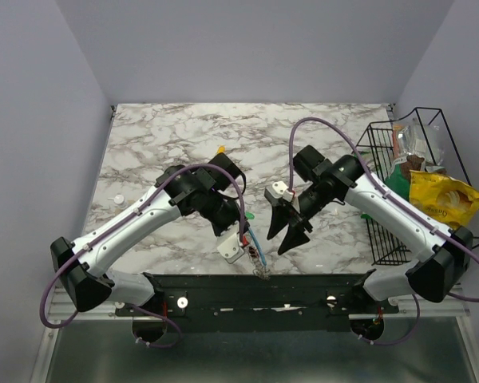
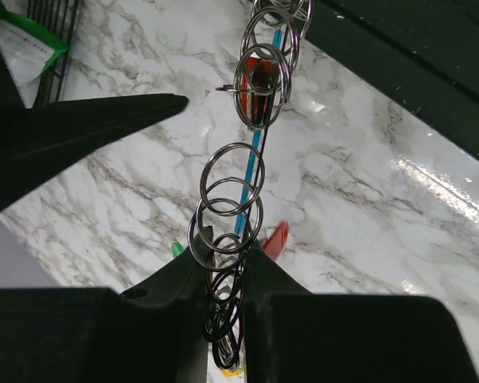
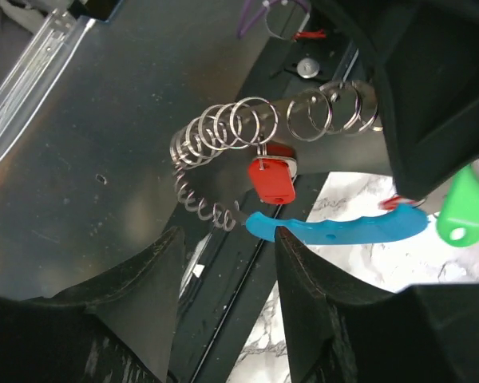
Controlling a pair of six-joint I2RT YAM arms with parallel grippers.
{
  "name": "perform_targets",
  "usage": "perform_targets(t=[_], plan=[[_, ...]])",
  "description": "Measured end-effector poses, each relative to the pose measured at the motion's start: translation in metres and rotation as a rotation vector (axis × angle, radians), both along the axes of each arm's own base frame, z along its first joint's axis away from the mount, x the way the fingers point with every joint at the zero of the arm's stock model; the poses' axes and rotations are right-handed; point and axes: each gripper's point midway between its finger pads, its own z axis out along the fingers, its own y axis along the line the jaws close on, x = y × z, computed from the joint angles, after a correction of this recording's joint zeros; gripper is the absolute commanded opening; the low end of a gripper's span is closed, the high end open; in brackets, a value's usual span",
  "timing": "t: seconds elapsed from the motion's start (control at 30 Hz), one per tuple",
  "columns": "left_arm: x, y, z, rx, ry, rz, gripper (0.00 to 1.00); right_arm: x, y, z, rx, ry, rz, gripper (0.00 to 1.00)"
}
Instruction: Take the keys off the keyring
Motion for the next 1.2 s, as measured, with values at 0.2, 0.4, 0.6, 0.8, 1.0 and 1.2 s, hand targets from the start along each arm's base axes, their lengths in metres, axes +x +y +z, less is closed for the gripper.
perform_targets(t=[0.2, 0.4, 0.6, 0.8, 1.0, 1.2], plan=[[0.023, -0.011, 0.04, -0.054, -0.057, 0.08, 0.0, 0.025, 0.006, 0.008, -0.006, -0.115, -0.117, 0.57], [0.046, 0.002, 0.065, -0.063, -0.159, 0.177, 0.0, 0.05, 0.003, 0.031, 0.032, -0.218, -0.221, 0.58], [0.052, 0.014, 0.06, -0.056, -0.261, 0.19, 0.0, 0.072, 0.0, 0.05, 0.07, -0.282, -0.29, 0.6], [0.045, 0.019, 0.052, -0.137, -0.448, 0.091, 0.0, 0.071, 0.0, 0.055, 0.086, -0.296, -0.29, 0.62], [0.047, -0.003, 0.069, -0.266, -0.584, 0.001, 0.0, 0.055, -0.003, 0.063, 0.138, -0.297, -0.225, 0.62], [0.04, -0.021, 0.083, -0.332, -0.658, -0.073, 0.0, 0.042, -0.002, 0.055, 0.158, -0.234, -0.176, 0.62]])
